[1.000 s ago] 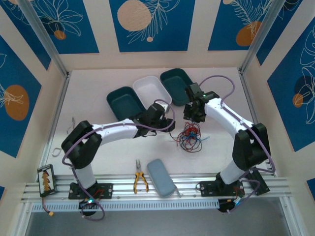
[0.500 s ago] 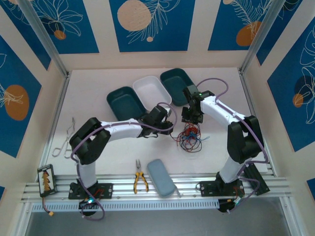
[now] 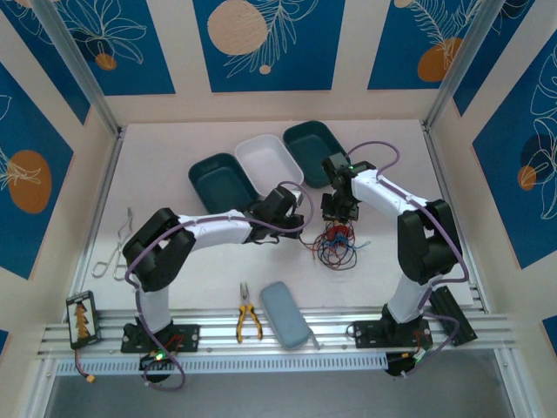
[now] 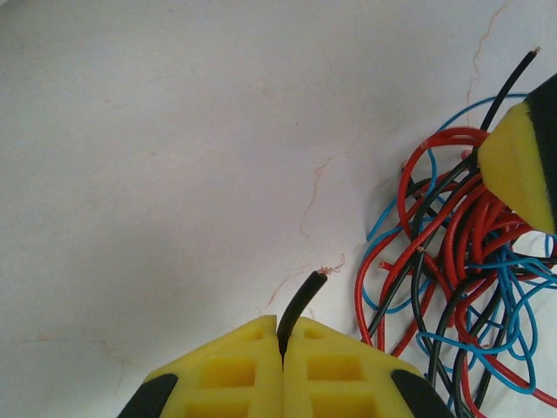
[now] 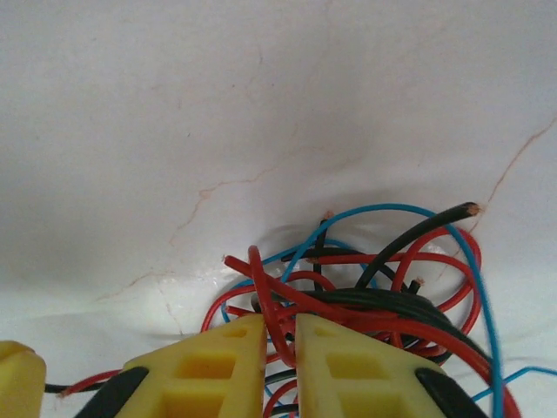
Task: Untangle the cables
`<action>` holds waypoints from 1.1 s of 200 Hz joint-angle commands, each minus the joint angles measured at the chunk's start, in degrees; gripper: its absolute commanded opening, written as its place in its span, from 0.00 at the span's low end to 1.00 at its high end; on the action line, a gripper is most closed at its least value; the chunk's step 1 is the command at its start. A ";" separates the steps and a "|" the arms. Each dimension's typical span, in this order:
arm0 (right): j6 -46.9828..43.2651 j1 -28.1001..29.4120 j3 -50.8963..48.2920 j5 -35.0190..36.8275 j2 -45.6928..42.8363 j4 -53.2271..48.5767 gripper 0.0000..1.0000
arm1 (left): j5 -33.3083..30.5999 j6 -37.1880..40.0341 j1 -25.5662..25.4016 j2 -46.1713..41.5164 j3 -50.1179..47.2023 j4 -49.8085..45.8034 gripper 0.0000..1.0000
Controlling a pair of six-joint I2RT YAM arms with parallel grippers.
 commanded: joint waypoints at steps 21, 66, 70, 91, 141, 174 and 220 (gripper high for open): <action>-0.44 1.87 2.27 -2.54 0.43 -0.65 0.01 | -3.02 -0.80 0.55 -1.93 -0.02 -1.99 0.00; 0.30 5.67 6.07 -4.12 -0.68 -1.16 0.00 | -5.93 -2.35 3.22 -9.24 -5.78 -3.51 0.00; 0.35 6.04 6.50 -4.31 -0.90 -1.20 0.00 | -6.17 -2.32 3.47 -9.74 -6.26 -3.74 0.00; 0.74 7.76 8.56 -4.32 -1.68 -1.65 0.00 | -6.67 -2.54 4.72 -12.83 -8.50 -4.72 0.00; 1.11 9.30 12.07 -2.63 -6.55 -4.87 0.00 | -5.93 -3.30 5.53 -14.72 -11.78 -4.78 0.00; 1.36 9.58 12.60 -2.23 -11.91 -5.82 0.00 | -4.52 -4.25 5.51 -13.51 -13.07 -1.87 0.00; 0.69 9.28 13.13 -2.65 -17.87 -6.14 0.00 | -3.89 -3.40 5.51 -11.27 -12.15 -1.70 0.00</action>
